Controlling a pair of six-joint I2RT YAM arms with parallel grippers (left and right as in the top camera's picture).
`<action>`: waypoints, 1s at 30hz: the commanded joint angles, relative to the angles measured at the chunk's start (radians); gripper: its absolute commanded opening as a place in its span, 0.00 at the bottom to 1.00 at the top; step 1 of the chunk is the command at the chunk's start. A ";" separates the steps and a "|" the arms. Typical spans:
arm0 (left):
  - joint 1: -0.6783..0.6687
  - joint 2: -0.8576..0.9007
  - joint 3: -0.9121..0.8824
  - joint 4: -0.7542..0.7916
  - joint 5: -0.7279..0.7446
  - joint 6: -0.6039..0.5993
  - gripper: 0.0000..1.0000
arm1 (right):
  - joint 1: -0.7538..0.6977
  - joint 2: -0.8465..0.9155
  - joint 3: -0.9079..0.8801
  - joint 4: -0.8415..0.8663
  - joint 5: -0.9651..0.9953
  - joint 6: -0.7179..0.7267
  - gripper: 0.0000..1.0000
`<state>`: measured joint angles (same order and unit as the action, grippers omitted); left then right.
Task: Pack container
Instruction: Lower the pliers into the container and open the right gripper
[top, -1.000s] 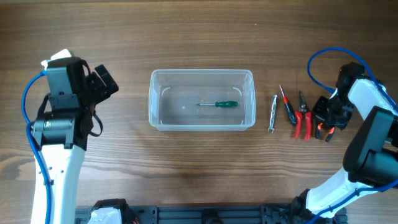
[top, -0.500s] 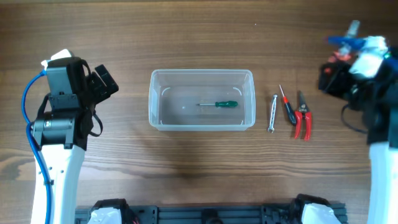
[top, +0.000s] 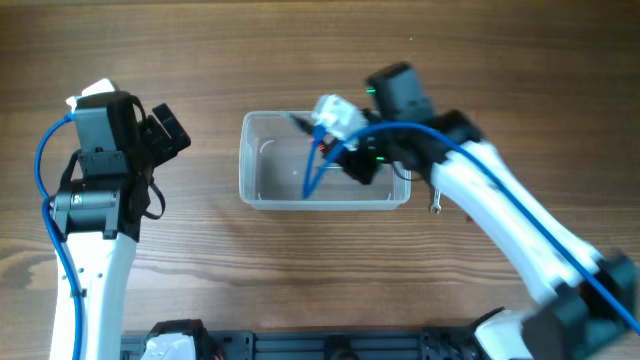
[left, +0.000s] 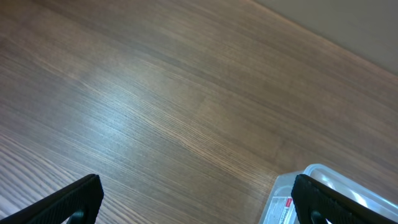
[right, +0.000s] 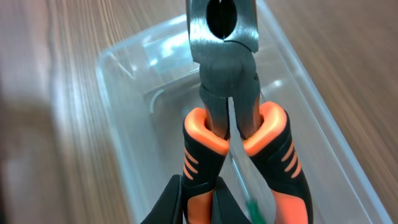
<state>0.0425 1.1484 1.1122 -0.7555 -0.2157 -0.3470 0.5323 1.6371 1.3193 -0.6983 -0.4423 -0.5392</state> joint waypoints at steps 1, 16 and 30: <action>0.005 0.002 0.010 0.002 0.002 -0.009 1.00 | 0.050 0.131 0.008 0.092 0.089 -0.090 0.04; 0.005 0.002 0.010 0.002 0.002 -0.009 1.00 | 0.106 0.216 0.008 0.192 0.387 -0.069 0.70; 0.005 0.002 0.010 0.002 0.002 -0.009 1.00 | -0.241 -0.468 0.008 -0.057 0.619 0.677 0.73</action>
<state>0.0425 1.1481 1.1122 -0.7555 -0.2157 -0.3470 0.4297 1.2049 1.3308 -0.6838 0.1326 -0.0948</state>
